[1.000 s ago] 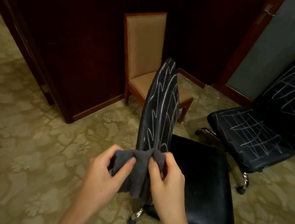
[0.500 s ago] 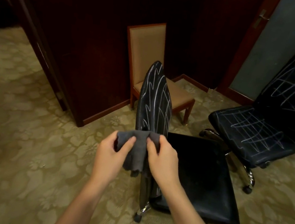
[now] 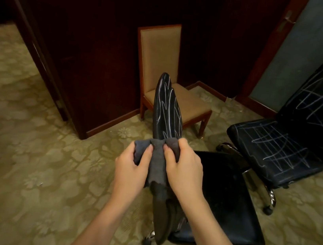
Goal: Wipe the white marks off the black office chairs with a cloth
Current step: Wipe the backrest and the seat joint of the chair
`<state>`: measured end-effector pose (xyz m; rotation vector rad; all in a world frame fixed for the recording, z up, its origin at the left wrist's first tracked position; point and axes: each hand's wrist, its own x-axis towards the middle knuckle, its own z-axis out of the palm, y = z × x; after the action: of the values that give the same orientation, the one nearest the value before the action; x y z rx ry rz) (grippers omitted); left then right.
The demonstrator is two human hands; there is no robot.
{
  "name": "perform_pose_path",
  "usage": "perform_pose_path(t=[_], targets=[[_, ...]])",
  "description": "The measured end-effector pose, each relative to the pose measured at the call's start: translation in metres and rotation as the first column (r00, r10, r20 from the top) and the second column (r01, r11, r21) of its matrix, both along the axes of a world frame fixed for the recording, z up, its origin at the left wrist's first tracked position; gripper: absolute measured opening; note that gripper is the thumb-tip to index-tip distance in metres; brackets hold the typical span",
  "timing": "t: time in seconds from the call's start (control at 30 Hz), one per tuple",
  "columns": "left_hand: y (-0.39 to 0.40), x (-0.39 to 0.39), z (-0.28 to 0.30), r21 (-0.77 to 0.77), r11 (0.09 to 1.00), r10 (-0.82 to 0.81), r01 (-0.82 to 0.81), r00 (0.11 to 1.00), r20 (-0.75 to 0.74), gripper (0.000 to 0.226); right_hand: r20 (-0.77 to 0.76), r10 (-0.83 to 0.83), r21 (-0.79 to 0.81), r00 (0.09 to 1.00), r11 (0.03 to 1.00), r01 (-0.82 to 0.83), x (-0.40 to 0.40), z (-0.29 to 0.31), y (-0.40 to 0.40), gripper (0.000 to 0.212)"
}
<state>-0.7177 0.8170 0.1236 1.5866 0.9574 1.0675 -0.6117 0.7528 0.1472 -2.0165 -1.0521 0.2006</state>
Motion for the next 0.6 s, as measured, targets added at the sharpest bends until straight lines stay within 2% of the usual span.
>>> perform_pose_path(t=[0.2, 0.4, 0.5, 0.6], targets=[[0.058, 0.033, 0.0, -0.096, 0.995, 0.031, -0.026, 0.998, 0.055, 0.01, 0.0, -0.02, -0.086, 1.0, 0.996, 0.02, 0.022, 0.017, 0.07, 0.018], [0.023, 0.009, -0.008, -0.142, 0.987, -0.058, 0.072, 0.993, 0.099, 0.016, -0.169, -0.018, -0.001, 0.985, 1.0, 0.018, -0.001, 0.0, 0.021, 0.01], [-0.001, -0.004, -0.008, -0.148, 0.986, -0.066, 0.079, 0.993, 0.094, 0.024, -0.144, 0.012, -0.006, 0.989, 1.0, -0.013, -0.012, -0.001, -0.008, 0.009], [0.0, -0.003, -0.003, -0.165, 0.982, -0.08, 0.096, 0.992, 0.098, 0.022, -0.135, 0.002, -0.026, 0.991, 1.0, -0.005, -0.009, 0.004, -0.007, 0.01]])
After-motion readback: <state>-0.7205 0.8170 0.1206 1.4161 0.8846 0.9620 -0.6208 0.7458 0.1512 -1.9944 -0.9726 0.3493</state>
